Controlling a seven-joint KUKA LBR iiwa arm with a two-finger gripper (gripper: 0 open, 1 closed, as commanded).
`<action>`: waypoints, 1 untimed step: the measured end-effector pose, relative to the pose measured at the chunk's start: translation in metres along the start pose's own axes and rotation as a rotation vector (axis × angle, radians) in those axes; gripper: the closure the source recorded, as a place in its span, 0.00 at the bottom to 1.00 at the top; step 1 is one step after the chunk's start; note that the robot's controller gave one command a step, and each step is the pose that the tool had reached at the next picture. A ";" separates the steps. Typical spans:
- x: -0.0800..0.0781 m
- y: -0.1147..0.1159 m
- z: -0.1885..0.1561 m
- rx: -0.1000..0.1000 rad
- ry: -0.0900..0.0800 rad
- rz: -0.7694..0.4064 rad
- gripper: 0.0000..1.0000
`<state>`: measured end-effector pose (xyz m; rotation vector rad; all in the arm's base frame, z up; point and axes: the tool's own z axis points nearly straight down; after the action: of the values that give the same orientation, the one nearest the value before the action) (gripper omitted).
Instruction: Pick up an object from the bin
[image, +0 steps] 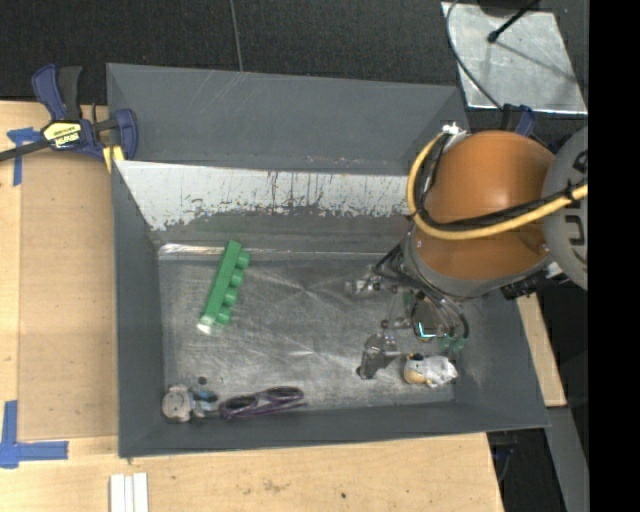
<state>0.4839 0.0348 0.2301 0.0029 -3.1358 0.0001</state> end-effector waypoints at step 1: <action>-0.002 0.000 -0.004 -0.001 -0.008 0.001 0.00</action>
Offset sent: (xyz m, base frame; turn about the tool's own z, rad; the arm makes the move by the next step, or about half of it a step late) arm 0.0191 -0.0021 -0.1381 0.0795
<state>0.4855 0.0347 0.2340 0.0013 -3.1442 -0.0007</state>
